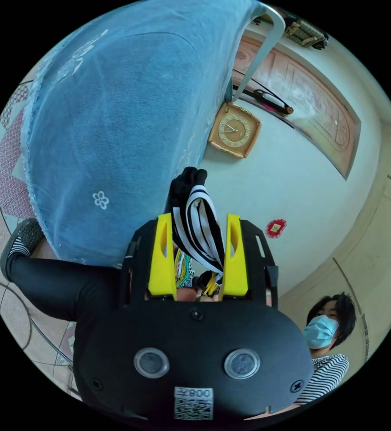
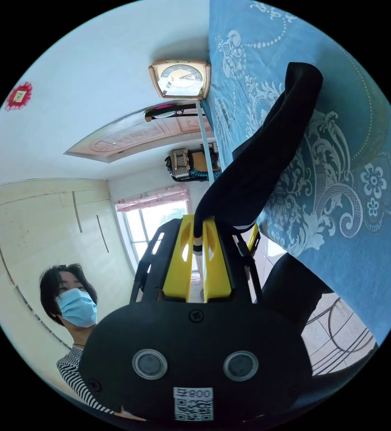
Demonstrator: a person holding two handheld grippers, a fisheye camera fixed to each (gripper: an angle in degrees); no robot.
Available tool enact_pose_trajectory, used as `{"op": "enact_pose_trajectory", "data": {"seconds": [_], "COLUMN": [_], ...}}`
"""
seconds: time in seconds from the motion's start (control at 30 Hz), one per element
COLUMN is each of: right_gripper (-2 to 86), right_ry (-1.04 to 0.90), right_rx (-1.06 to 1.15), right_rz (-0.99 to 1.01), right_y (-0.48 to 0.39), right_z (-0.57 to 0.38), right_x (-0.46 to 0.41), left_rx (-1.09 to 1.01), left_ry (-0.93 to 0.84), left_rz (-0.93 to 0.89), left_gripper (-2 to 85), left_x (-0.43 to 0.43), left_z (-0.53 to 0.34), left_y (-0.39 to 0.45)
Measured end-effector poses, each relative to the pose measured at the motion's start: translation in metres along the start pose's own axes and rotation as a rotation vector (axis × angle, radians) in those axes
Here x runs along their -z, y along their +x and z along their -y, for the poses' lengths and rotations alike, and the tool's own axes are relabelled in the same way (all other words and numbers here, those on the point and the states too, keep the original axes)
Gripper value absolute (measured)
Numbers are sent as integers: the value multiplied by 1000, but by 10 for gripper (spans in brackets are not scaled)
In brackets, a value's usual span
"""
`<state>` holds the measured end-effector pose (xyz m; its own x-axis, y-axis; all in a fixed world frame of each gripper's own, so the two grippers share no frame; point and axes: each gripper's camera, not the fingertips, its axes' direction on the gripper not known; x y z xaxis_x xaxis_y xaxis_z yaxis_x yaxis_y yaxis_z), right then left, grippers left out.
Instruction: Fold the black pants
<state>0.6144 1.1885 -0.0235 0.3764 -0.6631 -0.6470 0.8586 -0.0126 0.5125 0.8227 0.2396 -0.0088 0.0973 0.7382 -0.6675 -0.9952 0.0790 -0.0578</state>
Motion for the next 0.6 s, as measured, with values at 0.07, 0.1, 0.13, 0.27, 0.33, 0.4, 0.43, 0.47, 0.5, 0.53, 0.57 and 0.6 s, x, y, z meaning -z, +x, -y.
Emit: {"op": "enact_pose_trajectory", "data": {"seconds": [0.07, 0.1, 0.13, 0.27, 0.33, 0.4, 0.43, 0.47, 0.5, 0.53, 0.57, 0.6], "right_gripper": [23, 24, 24, 24, 23, 23, 23, 24, 24, 24, 24, 24], "right_ry": [-3, -2, 0, -5, -13, -17, -15, -12, -11, -11, -15, -17], "right_rx": [1, 2, 4, 23, 31, 34, 35, 39, 42, 48, 56, 58], "right_rz": [8, 8, 10, 14, 10, 11, 14, 14, 14, 14, 12, 11], "right_y": [-1, -2, -3, -10, -12, -13, -13, -14, -14, -15, -15, -15], "right_z": [0, 0, 1, 5, 7, 8, 9, 10, 10, 11, 11, 11], "right_x": [-1, -1, -1, -2, -3, -3, -2, -1, 0, 0, 1, 1], "left_rx": [2, 0, 4, 23, 36, 37, 30, 22, 22, 25, 34, 42], "left_ry": [-27, -36, -52, -68, -67, -74, -78, -82, -83, -84, -82, -82], "left_rz": [20, 25, 35, 49, 43, 57, 69, 76, 80, 90, 92, 90], "left_gripper": [157, 156, 156, 150, 149, 148, 149, 150, 151, 153, 155, 157], "left_x": [-8, -10, -15, -26, -29, -33, -35, -36, -37, -37, -38, -39], "left_z": [6, 7, 9, 12, 13, 13, 11, 9, 7, 3, -3, -6], "left_y": [4, 6, 7, 6, 3, 2, 2, 2, 2, 0, -4, -6]}}
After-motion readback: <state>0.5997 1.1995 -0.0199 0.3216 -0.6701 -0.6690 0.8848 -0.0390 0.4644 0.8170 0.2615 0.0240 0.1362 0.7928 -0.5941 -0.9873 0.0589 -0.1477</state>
